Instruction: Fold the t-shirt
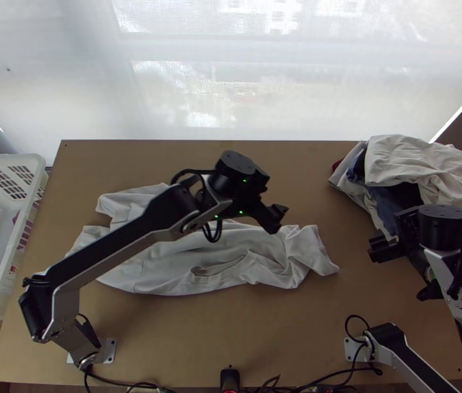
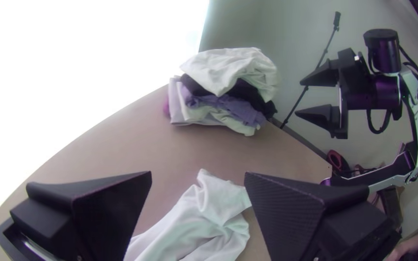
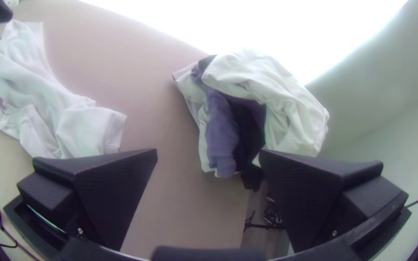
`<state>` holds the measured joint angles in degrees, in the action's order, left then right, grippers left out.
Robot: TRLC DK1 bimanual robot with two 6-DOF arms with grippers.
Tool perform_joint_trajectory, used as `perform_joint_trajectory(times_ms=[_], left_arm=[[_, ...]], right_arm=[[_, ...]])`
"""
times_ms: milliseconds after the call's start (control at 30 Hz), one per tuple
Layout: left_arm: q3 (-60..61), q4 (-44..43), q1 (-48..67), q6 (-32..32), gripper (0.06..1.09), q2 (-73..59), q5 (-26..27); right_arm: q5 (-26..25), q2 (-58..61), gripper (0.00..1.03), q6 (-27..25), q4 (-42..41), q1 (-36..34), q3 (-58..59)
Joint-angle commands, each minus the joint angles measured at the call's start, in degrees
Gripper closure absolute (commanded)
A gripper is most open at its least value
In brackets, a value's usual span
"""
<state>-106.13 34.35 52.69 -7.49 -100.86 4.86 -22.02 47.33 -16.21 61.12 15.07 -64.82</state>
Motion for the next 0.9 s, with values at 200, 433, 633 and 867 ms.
perform_joint_trajectory(times_ms=[200,433,633,867], left_arm=[[12.52,20.14,-24.03,5.55,0.12,25.54,-0.2],[28.52,24.36,-41.52,6.17,0.12,41.18,-0.2],[37.48,27.26,-49.43,6.26,0.12,49.88,0.06],[43.81,29.46,-53.74,5.64,0.12,56.03,0.23]], right_arm=[[6.02,15.16,0.05,-0.23,-11.11,22.81,-1.1],[7.87,22.01,0.06,-3.22,-15.07,40.56,-1.45],[12.53,32.03,0.06,-3.22,-18.5,49.18,-3.21],[22.46,43.72,0.07,-0.93,-21.22,51.37,-9.54]])
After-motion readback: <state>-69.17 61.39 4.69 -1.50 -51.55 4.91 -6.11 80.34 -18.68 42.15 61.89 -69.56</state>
